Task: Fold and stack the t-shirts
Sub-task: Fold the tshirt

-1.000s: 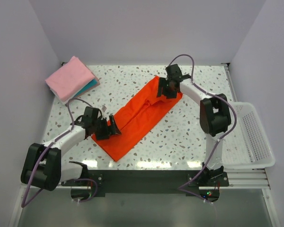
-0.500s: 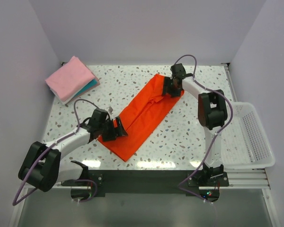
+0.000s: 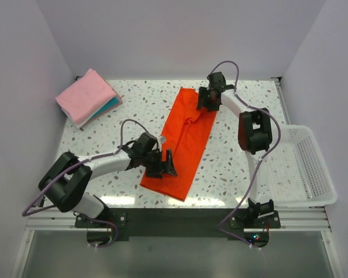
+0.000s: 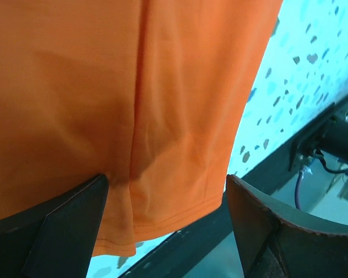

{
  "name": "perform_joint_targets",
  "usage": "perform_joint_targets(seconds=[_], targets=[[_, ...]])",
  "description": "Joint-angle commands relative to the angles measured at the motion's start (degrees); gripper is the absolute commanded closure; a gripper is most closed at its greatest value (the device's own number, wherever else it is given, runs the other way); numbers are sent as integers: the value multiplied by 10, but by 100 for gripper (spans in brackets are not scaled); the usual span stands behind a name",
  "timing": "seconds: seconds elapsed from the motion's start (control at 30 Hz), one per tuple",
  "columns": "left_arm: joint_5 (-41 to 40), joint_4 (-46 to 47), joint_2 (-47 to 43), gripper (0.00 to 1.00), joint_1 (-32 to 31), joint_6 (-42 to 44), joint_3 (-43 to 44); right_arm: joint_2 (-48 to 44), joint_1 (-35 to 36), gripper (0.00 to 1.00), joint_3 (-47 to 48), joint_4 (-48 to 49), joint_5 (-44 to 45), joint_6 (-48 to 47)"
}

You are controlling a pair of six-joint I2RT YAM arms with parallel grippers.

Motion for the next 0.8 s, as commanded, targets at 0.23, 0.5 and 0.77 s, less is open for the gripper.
perform_joint_targets(seconds=[0.23, 0.5, 0.77], targets=[[39, -17, 129, 11, -95, 20, 113, 95, -2, 36, 73, -51, -23, -9], [-22, -65, 68, 8, -95, 33, 177, 14, -2, 36, 19, -1, -71, -19], [-100, -123, -16, 4, -89, 67, 187, -113, 5, 36, -29, 19, -74, -13]])
